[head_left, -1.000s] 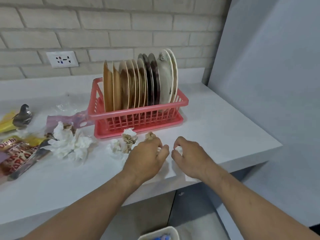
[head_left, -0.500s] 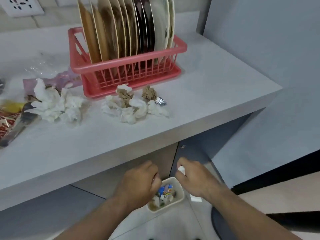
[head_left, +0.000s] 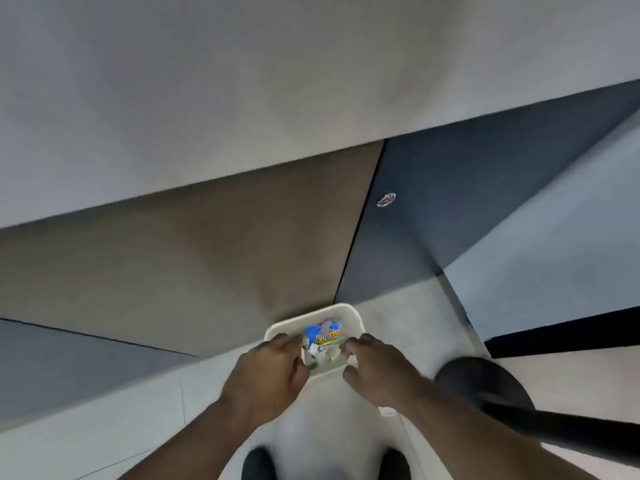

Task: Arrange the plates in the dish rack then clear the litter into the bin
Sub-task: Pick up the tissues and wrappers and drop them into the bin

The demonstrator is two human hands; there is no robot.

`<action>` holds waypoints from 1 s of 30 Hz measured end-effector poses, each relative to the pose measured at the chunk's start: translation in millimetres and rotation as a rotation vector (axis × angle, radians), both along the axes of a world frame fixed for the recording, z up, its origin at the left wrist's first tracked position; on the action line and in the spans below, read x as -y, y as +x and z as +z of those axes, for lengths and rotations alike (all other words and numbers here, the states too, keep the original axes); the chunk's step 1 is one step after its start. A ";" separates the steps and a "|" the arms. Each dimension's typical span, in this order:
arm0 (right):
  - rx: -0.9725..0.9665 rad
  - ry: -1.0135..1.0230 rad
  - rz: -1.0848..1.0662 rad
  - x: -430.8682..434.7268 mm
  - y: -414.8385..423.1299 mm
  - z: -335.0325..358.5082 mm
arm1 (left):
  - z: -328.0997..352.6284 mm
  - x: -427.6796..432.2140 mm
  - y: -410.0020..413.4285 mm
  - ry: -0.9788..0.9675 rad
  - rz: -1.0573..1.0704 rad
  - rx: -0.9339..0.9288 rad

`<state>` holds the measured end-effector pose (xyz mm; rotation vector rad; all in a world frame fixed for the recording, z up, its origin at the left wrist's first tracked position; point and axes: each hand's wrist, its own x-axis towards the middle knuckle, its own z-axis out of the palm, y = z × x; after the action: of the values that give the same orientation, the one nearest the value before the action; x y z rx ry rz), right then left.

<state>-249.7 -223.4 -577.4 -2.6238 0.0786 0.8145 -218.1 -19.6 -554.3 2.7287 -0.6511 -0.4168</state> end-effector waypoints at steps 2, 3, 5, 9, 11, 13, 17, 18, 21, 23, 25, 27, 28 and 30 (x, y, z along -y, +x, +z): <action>-0.024 -0.010 0.036 -0.4 6.3 -37.5 | -31.6 0.0 -0.8 0.013 0.013 -0.034; -0.025 -0.010 0.053 -1.6 12.5 -55.5 | -45.9 -1.2 -0.8 0.027 0.015 -0.051; -0.040 -0.029 0.092 -8.6 29.1 -88.9 | -66.0 -7.2 -2.2 0.052 0.025 -0.077; -0.053 -0.024 0.201 -31.8 61.7 -145.3 | -100.9 -18.0 -0.8 0.071 0.084 -0.110; 0.000 -0.017 0.247 -41.8 73.6 -164.5 | -115.4 -22.7 1.5 0.047 0.110 -0.108; 0.062 -0.029 0.320 -46.3 82.2 -180.6 | -127.2 -26.4 5.7 0.048 0.117 -0.108; 0.099 -0.041 0.508 -43.9 84.7 -210.3 | -144.9 -27.8 19.2 0.083 0.096 -0.064; 0.091 -0.030 0.523 -43.2 83.4 -217.0 | -149.8 -27.5 23.1 0.082 0.100 -0.057; 0.152 0.053 0.498 -32.9 77.8 -223.7 | -168.2 -18.7 32.3 0.023 0.118 -0.070; 0.242 0.078 0.435 -21.4 74.8 -216.3 | -183.9 -11.0 35.1 0.013 0.109 -0.078; 0.293 0.085 0.364 -5.2 70.7 -205.5 | -201.3 1.7 38.3 0.004 0.089 -0.083; 0.287 0.073 0.310 11.3 63.4 -194.2 | -217.9 17.1 42.8 -0.006 0.057 -0.118; 0.281 0.065 0.295 18.1 59.5 -187.8 | -226.2 24.5 45.1 -0.002 0.043 -0.150; 0.266 0.047 0.273 26.9 53.5 -172.1 | -237.8 36.6 47.6 0.057 0.025 -0.224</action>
<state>-196.1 -250.3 -749.5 -2.7069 -0.3743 0.5336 -170.5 -56.2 -792.1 2.6859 -0.5522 -0.7320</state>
